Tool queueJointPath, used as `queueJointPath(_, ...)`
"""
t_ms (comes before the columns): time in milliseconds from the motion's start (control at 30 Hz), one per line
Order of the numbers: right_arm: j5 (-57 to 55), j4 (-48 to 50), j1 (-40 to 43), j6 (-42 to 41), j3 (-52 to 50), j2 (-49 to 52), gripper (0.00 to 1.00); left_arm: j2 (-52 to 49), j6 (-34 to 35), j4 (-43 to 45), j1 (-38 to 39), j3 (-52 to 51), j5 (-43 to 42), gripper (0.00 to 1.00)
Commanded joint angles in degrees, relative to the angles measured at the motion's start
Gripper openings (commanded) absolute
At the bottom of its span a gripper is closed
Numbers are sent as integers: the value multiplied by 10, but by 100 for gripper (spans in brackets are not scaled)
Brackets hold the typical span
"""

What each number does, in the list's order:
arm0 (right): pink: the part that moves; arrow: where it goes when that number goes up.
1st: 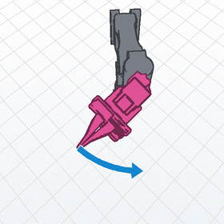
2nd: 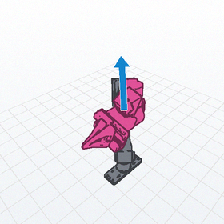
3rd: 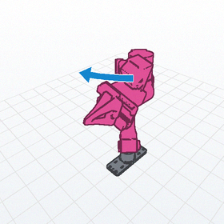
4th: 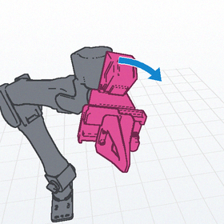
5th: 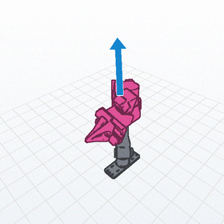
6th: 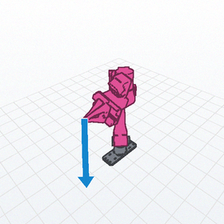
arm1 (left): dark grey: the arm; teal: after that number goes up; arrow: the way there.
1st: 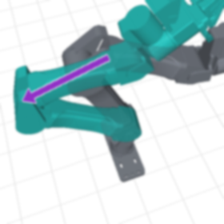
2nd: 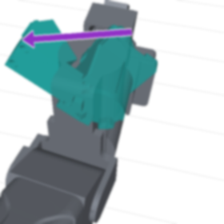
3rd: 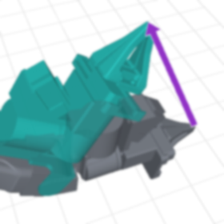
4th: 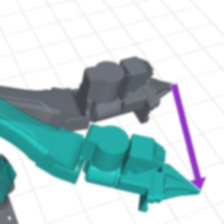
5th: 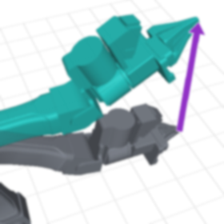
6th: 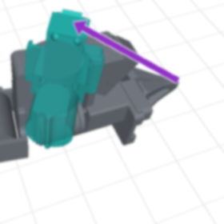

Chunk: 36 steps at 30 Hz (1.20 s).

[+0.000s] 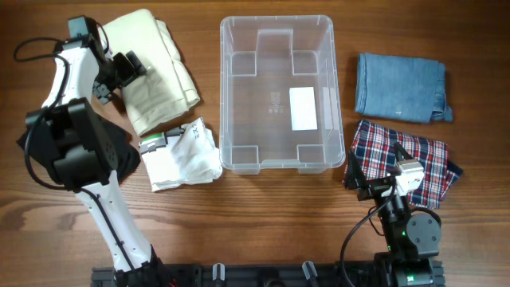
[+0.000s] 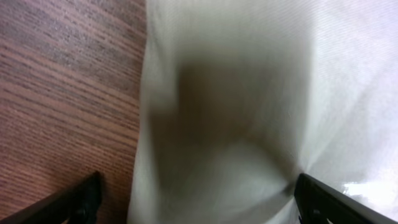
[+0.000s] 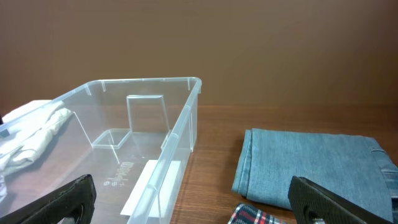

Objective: Pack container
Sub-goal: 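Reach the left gripper to the cream folded cloth and grasp it, then lift the cream cloth with the left gripper and lower it into the container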

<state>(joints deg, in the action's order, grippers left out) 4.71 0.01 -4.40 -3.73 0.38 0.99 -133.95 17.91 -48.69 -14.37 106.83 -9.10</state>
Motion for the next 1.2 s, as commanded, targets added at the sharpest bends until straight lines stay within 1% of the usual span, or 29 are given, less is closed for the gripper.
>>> queueJointPath(0, 5, 3, 2, 6, -1, -4, 100, -20, -10, 14, -2, -43, -5, 100)
queueJointPath(67, 5, 3, 2, 6, -1, -4, 100, -20, -10, 14, -2, -44, -5, 98)
queueJointPath(133, 5, 3, 2, 6, -1, -4, 100, -20, -10, 14, -2, -44, -5, 90)
queueJointPath(167, 5, 3, 2, 6, -1, -4, 100, -20, -10, 13, -2, -44, -5, 84)
queueJointPath(267, 5, 3, 2, 6, -1, -4, 100, -20, -10, 13, -2, -44, -5, 59)
queueJointPath(367, 5, 3, 2, 6, -1, -4, 100, -20, -10, 11, -2, -44, -5, 47)
queueJointPath(400, 5, 3, 2, 6, -1, -4, 100, -20, -10, 11, -2, -44, -5, 39)
queueJointPath(433, 5, 3, 2, 6, -1, -4, 100, -20, -10, 10, -2, -44, -5, 26)
queueJointPath(467, 5, 3, 2, 6, -1, -4, 100, -20, -10, 8, -2, -44, -5, 10)
queueJointPath(500, 5, 3, 2, 6, -1, -4, 100, -20, -10, 6, -2, -44, -5, 4)
queueJointPath(700, 5, 3, 2, 6, -1, -4, 100, 6, -10, -6, -2, -44, -5, 4)
queueJointPath(967, 5, 3, 2, 6, -1, -4, 100, 133, -9, 5, 0, -44, -10, 4)
queueJointPath(1167, 5, 3, 2, 6, -1, -4, 100, 209, 0, 25, 3, -44, -99, 4)
